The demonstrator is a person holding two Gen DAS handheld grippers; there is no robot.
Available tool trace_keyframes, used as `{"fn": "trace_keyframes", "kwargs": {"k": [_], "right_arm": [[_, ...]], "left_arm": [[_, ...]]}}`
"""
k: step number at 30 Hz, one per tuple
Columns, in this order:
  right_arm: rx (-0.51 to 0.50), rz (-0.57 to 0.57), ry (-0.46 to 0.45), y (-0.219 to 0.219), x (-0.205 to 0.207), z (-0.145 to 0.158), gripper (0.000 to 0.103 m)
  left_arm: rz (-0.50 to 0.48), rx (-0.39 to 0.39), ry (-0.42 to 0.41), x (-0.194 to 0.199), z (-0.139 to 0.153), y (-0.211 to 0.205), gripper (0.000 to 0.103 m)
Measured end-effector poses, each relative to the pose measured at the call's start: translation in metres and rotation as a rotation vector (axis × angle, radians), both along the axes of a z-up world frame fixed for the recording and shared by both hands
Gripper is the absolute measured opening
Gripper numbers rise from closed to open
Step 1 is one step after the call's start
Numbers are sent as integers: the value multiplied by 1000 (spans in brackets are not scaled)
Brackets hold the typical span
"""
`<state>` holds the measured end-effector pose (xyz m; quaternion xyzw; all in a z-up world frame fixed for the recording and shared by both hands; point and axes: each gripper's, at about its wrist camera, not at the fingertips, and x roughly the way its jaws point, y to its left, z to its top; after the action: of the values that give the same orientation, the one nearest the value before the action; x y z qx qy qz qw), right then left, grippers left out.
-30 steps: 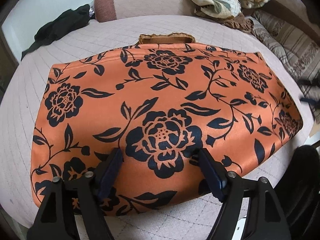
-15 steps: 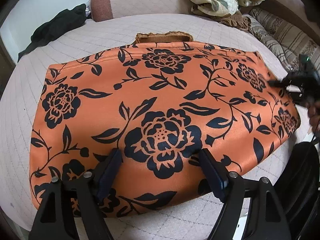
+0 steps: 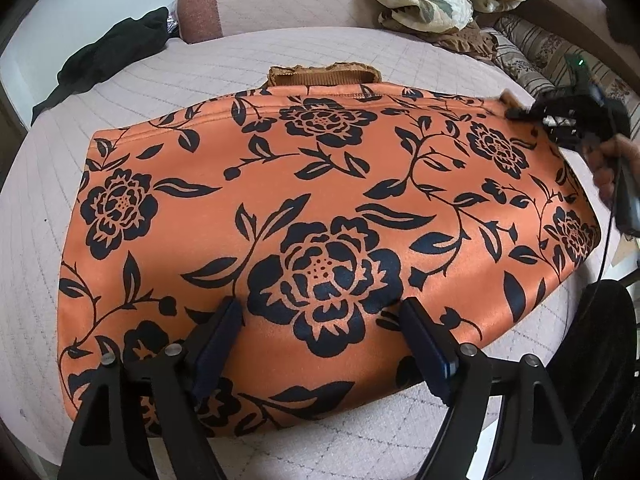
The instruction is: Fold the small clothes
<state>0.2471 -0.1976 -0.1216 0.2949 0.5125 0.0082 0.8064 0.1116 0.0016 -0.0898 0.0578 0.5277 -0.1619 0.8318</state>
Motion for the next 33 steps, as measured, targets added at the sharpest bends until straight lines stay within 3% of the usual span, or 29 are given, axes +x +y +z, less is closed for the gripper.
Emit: {"fn": "trace_keyframes", "kwargs": {"k": [2, 3, 4, 5, 7, 11, 13, 15, 17, 20, 24, 26, 29, 31, 33], "right_arm": [[52, -36, 20, -11, -2, -16, 16], [68, -51, 5, -14, -6, -11, 26], [26, -61, 4, -13, -10, -2, 43], [-33, -68, 6, -13, -14, 7, 52], [-138, -83, -15, -7, -25, 30, 56], [-116, 7, -128, 21, -58, 75, 58], [-93, 92, -157, 45, -72, 81, 77], [-104, 172, -107, 64, -77, 62, 78], [-112, 128, 55, 55, -76, 20, 76], [-83, 54, -26, 52, -91, 44, 75], [-136, 148, -97, 79, -96, 71, 79], [-166, 199, -81, 95, -94, 65, 82], [-178, 184, 30, 94, -92, 27, 82], [-177, 174, -26, 90, -99, 29, 84], [-181, 182, -18, 90, -101, 31, 84]], "left_arm": [[-1, 16, 0, 1, 0, -3, 82], [1, 19, 3, 2, 0, -3, 82], [2, 13, 5, 2, 1, -4, 82], [3, 5, 8, 3, 1, -3, 82], [9, -1, 12, 4, 2, -2, 82], [24, 12, 11, 1, 4, -2, 82], [27, 15, 11, -2, 7, -1, 82], [54, 0, 8, -6, 14, 4, 82], [73, -8, -7, -10, 22, 11, 82], [101, -7, -51, -21, 36, 29, 82], [223, -50, -77, -30, 45, 74, 82], [328, -103, -86, -35, 47, 104, 82], [492, -201, -51, -38, 42, 153, 82], [557, -245, -17, -38, 35, 175, 82], [584, -275, 22, -33, 26, 189, 82]]}}
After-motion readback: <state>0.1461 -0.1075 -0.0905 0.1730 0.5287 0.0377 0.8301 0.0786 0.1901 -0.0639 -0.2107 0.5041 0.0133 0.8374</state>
